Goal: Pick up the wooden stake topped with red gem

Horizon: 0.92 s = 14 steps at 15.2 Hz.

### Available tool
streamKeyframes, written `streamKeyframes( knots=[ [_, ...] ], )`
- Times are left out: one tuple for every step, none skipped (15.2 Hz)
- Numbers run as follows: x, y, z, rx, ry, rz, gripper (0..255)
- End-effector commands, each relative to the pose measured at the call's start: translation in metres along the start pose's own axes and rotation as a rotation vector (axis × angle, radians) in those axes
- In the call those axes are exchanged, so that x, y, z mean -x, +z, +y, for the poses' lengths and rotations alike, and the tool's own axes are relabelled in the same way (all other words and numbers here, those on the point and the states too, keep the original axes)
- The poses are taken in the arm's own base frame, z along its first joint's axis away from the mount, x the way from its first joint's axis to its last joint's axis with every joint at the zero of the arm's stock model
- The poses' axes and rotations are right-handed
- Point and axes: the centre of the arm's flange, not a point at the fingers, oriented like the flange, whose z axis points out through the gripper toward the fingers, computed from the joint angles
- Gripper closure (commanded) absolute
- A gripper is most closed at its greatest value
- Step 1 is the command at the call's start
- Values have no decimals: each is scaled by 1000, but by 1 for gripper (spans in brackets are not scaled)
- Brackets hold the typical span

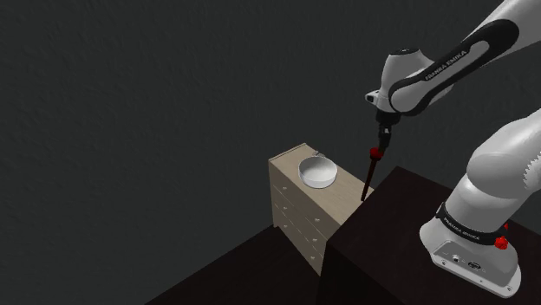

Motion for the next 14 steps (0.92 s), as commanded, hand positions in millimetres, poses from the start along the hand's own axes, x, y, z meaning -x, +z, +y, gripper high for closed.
streamKeyframes(
  knots=[
    [-1, 12, 0, 4, -8, -2, 0],
    [-1, 17, 0, 4, -8, -2, 0],
    [-1, 22, -1, 4, -8, -2, 0],
    [-2, 27, -1, 4, -8, -2, 0],
    [-2, 33, -1, 4, -8, -2, 0],
    [-2, 38, -2, 4, -8, -2, 0],
    [-2, 41, -2, 4, -8, -2, 0],
    [-2, 41, -2, 4, -8, -2, 0],
    [-3, 41, -3, 4, -8, -2, 255],
    [-3, 42, -3, 4, -8, -2, 255],
    [-3, 42, -3, 4, -8, -2, 255],
    [-3, 41, -3, 4, -8, -2, 255],
    [-3, 42, -3, 4, -8, -2, 255],
    [-3, 42, -3, 4, -8, -2, 255]
  ],
)
